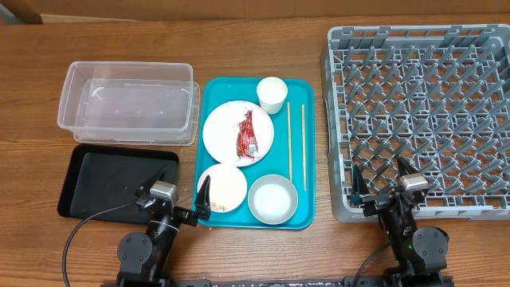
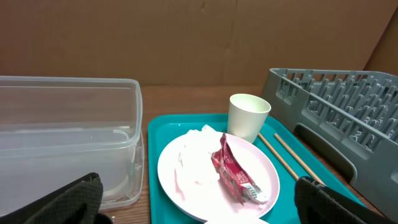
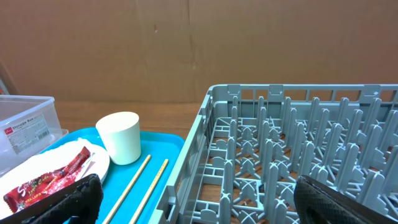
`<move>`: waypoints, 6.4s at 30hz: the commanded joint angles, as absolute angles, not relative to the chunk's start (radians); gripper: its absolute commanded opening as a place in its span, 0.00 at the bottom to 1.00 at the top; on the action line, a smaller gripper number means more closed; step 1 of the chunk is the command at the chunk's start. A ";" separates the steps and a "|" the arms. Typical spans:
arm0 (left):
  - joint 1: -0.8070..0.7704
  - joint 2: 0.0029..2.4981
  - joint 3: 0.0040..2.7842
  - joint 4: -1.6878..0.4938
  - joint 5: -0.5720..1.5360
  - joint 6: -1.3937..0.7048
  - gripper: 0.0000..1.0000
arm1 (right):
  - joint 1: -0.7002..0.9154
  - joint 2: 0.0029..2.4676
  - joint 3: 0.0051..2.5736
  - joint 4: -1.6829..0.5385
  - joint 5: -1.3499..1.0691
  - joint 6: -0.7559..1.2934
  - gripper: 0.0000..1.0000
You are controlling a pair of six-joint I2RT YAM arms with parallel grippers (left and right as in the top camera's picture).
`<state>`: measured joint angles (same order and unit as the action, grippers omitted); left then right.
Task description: Sort waste into correct bins and load items into the dishwasher
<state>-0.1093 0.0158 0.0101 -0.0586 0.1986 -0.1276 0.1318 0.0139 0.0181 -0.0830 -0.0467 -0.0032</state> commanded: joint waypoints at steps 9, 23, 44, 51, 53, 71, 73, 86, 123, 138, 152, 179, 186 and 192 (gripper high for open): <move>-0.103 0.007 0.005 -0.056 0.200 -0.134 1.00 | 0.134 0.004 0.008 -0.079 -0.046 -0.004 1.00; -0.103 0.007 0.005 -0.056 0.200 -0.134 1.00 | 0.133 0.004 0.008 -0.079 -0.046 -0.004 1.00; -0.103 0.007 0.005 -0.056 0.200 -0.135 1.00 | 0.134 0.004 0.008 -0.079 -0.046 -0.004 1.00; -0.103 0.007 0.005 -0.056 0.200 -0.135 1.00 | 0.134 0.004 0.008 -0.079 -0.046 -0.004 1.00; -0.103 0.007 0.005 -0.056 0.200 -0.134 1.00 | 0.134 0.004 0.008 -0.079 -0.046 -0.004 1.00; -0.103 0.007 0.005 -0.056 0.200 -0.135 1.00 | 0.133 0.004 0.008 -0.079 -0.046 -0.004 1.00; -0.103 0.007 0.005 -0.056 0.200 -0.135 1.00 | 0.134 0.004 0.008 -0.079 -0.046 -0.004 1.00; -0.103 0.007 0.005 -0.056 0.200 -0.134 1.00 | 0.134 0.004 0.008 -0.079 -0.046 -0.004 1.00; -0.103 0.007 0.005 -0.056 0.200 -0.134 1.00 | 0.133 0.004 0.008 -0.079 -0.046 -0.004 1.00; -0.105 0.007 0.035 0.160 0.390 -0.368 1.00 | 0.134 0.004 0.035 0.052 -0.434 0.402 1.00; -0.105 0.549 0.836 -0.682 0.529 -0.256 1.00 | 0.134 0.364 0.728 -0.597 -0.442 0.358 1.00; -0.612 1.512 0.979 -0.751 -0.018 -0.659 0.61 | 0.134 0.755 0.936 -0.977 -0.533 0.299 0.98; -0.609 1.634 0.979 -0.686 -0.060 -0.703 0.40 | 0.134 0.755 0.936 -0.984 -0.533 0.299 0.98; -0.609 1.645 0.992 -0.694 -0.035 -0.703 0.04 | 0.134 0.755 0.936 -0.984 -0.533 0.299 0.98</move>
<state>-0.6086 1.6421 0.9665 -0.6918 -0.0315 -0.6895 0.1322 0.7578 0.9089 -0.9874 -0.5243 0.3096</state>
